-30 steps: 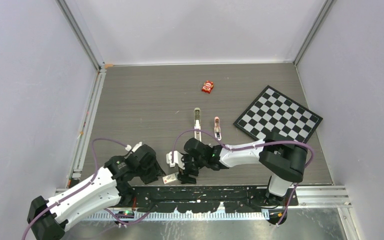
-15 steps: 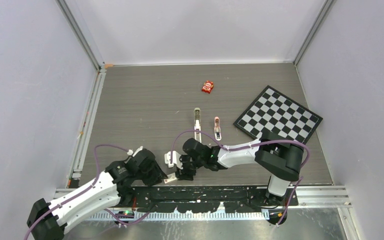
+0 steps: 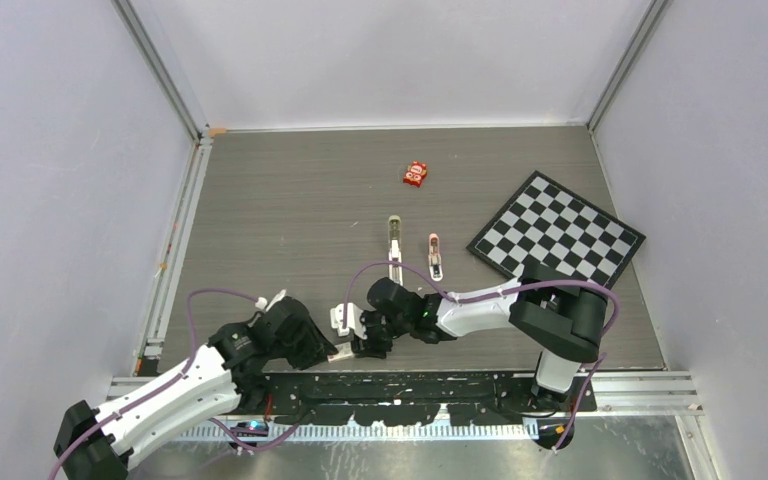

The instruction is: Load the staples into the stapler

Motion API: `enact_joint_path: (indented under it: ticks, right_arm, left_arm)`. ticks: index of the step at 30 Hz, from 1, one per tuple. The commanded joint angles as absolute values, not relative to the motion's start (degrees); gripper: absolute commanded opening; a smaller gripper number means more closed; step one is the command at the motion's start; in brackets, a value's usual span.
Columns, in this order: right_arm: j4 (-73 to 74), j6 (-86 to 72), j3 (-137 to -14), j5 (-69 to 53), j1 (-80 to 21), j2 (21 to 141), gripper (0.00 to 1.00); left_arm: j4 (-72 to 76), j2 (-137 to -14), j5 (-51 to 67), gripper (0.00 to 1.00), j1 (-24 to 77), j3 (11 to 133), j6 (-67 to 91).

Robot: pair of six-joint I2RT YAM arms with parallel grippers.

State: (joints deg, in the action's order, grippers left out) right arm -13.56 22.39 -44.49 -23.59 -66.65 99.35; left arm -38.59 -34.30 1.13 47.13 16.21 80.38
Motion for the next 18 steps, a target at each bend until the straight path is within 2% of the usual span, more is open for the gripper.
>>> enact_joint_path:
  ticks: [1,14,18]
  right_arm:
    - [-14.8,22.8,-43.2,-23.2,-66.9,97.5,0.46]
    - [-15.3,22.4,-42.5,-23.3,-66.9,97.2,0.44]
    - [-14.6,22.8,-42.6,-23.1,-66.9,96.8,0.43]
  left_arm:
    - [-35.8,-34.6,-0.4,0.32,46.9,15.7,77.7]
    - [-33.0,-34.6,-4.0,0.34,46.9,14.5,73.3]
    - [-31.9,-34.2,-4.1,0.27,46.9,14.4,73.3]
